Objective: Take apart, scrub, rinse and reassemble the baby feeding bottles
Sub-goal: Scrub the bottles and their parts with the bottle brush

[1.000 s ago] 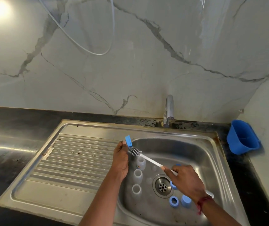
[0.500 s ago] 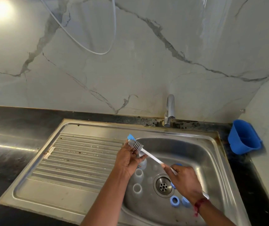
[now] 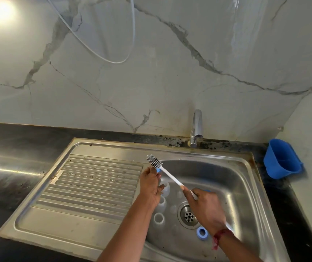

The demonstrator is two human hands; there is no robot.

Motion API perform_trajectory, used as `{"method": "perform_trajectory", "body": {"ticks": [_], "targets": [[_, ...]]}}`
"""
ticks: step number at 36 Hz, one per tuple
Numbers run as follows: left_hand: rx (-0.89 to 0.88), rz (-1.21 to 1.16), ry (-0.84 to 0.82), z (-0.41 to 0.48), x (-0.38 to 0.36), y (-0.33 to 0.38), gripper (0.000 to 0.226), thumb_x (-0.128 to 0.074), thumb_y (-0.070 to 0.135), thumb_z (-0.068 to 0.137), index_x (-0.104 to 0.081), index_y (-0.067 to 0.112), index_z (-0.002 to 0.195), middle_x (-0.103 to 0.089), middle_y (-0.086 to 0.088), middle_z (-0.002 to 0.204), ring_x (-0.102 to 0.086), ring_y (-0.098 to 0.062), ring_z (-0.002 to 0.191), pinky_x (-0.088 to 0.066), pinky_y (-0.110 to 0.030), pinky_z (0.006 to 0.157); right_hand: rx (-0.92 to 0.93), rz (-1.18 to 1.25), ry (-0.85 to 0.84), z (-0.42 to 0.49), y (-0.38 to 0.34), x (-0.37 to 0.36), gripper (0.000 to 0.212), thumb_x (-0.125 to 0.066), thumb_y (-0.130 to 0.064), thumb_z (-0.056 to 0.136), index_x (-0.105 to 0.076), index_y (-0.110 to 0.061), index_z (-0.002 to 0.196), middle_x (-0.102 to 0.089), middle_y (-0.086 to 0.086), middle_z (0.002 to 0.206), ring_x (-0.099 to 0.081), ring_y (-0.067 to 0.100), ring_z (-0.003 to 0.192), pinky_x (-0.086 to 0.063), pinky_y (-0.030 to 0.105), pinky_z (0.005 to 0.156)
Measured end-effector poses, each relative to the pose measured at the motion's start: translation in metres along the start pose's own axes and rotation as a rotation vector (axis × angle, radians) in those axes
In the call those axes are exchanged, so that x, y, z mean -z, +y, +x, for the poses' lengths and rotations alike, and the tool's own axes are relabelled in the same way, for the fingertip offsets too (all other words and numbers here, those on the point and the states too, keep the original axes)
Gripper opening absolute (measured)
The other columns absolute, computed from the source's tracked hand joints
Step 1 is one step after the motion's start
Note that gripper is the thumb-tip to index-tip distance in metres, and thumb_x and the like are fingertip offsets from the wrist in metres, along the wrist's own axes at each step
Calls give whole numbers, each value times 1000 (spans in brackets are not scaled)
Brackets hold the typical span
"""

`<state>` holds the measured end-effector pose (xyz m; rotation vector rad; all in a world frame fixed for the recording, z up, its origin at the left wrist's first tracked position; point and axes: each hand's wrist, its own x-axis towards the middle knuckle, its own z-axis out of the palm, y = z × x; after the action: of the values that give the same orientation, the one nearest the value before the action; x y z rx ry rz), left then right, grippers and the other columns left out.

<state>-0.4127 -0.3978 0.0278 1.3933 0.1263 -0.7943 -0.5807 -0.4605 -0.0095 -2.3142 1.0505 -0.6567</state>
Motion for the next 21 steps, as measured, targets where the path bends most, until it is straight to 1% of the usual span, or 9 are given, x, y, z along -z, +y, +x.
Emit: {"method": "perform_trajectory", "body": {"ticks": [2,4,5,7,9,12,16,18,21], "targets": [[-74,72,27,2,1,-4,24,-51,26,103,-67,10,97,-58,-7,80,-50,-17,70,-42,-32,62,-24,16,-6,1,-2,0,65,-49,-66,89,-31,-19,48,-32,-4,38,-33,14,39,-31,23,42],[-144,112,61,3,3,-6,29,-50,29,103,-67,9,89,-58,-8,74,-52,-14,65,-42,-26,58,-38,19,-18,1,-1,1,65,-50,-65,89,-33,-17,48,-34,-4,38,-36,14,40,-30,20,42],[-160,98,79,4,3,-6,30,-50,28,104,-65,9,85,-57,-7,70,-52,-11,57,-41,-22,51,-28,8,-21,1,-1,2,65,-50,-65,89,-33,-18,48,-35,-5,38,-38,14,40,-29,18,42],[-170,70,127,5,4,-1,31,-46,23,105,-62,10,81,-53,-3,65,-46,-6,46,-36,-18,44,-4,-13,-22,-2,3,2,65,-48,-66,89,-31,-20,47,-32,-6,37,-39,13,38,-24,14,41],[-179,93,149,7,7,3,32,-44,22,106,-62,12,81,-55,-3,70,-44,-10,54,-34,-23,49,-6,-21,-38,-7,8,0,68,-44,-70,90,-34,-18,47,-34,-6,37,-41,13,37,-24,13,39],[-240,178,145,4,7,4,31,-44,13,105,-63,10,81,-60,-5,75,-48,-14,64,-37,-24,55,-20,-12,-37,-11,12,-3,71,-40,-73,89,-40,-15,49,-44,-3,39,-47,14,38,-33,18,37],[-418,515,128,-2,5,-5,29,-42,15,105,-62,1,88,-61,-13,80,-51,-18,66,-37,-15,46,-55,-3,-5,-5,3,1,67,-47,-67,88,-32,-16,47,-32,-5,38,-34,14,36,-26,18,39],[-469,656,112,-1,4,-13,30,-43,23,105,-64,3,94,-61,-16,86,-51,-18,67,-36,-21,51,-92,6,-23,1,-1,7,68,-48,-66,89,-32,-14,48,-32,-2,39,-33,14,39,-26,20,42],[-411,634,40,-3,6,-20,33,-44,31,105,-63,7,94,-63,-15,87,-55,-21,72,-44,-34,63,-192,94,-62,7,1,8,71,-51,-64,90,-36,-9,49,-41,7,44,-38,15,44,-37,29,50]]}}
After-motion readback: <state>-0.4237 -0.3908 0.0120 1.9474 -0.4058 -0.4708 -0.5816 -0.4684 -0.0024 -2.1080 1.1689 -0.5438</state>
